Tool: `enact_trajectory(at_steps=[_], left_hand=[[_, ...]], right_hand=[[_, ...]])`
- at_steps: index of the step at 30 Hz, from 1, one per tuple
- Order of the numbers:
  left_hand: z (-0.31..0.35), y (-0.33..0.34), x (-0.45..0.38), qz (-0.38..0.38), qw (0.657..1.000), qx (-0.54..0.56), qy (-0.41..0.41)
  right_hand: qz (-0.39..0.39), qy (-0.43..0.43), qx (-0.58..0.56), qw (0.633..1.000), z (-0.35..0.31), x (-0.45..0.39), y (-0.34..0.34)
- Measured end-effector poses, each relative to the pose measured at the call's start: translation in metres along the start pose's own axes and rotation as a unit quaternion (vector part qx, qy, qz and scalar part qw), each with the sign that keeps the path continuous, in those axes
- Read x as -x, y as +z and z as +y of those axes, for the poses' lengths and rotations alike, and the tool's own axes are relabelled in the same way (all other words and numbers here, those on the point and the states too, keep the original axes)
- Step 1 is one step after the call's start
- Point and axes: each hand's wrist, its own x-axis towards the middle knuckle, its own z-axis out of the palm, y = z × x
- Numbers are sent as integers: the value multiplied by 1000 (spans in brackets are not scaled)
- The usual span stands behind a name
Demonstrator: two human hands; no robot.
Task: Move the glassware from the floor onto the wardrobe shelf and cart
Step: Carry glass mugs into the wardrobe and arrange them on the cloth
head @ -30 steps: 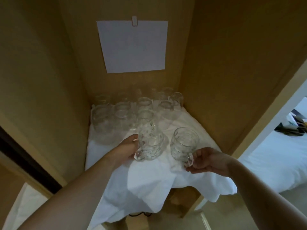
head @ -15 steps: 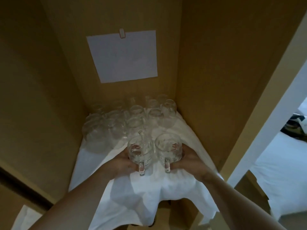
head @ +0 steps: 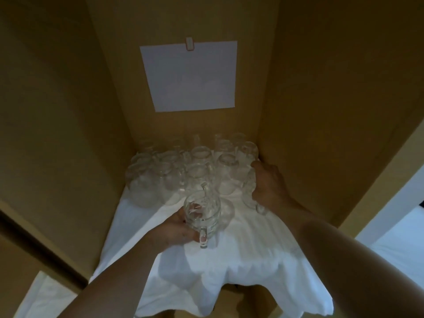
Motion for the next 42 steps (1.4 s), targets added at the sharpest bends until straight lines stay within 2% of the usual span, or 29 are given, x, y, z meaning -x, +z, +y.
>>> enact_trajectory(at_steps=[6,12,14,16,19,23,25,28,32,34,37,40,42], left_hand=[[-2,-4,-5,45,998,-43,-6],[-7,-2,-6,74,996,-16,-38],[-10,-2,-7,63,997,-8,-48],[-7,2,-8,75,995,-51,-49],[-5,11,-4,105,993,-52,-27],[-3,16,17,147,989,-18,-2],[0,10,31,187,982,-18,-18],[4,-6,57,241,966,-75,-46],[9,-29,92,357,919,-152,-66],[16,-37,102,364,889,-264,-83],[31,-45,102,384,816,-418,-109],[45,-50,91,399,753,-510,-117],[49,-54,82,403,731,-533,-141]], right_hand=[[-21,-55,-47,997,5,-32,18],[-39,-59,66,995,12,-34,22],[-18,-60,75,995,11,-19,22],[30,-74,73,994,7,0,21],[78,-85,26,993,-3,21,24],[86,-100,-68,989,-17,34,29],[86,-112,-99,985,-26,38,32],[70,-123,-131,981,-46,45,39],[44,-140,-168,975,-76,54,52],[38,-151,-181,971,-89,59,58],[34,-165,-180,969,-104,59,62],[34,-168,-180,969,-114,56,63],[34,-169,-180,968,-120,53,63]])
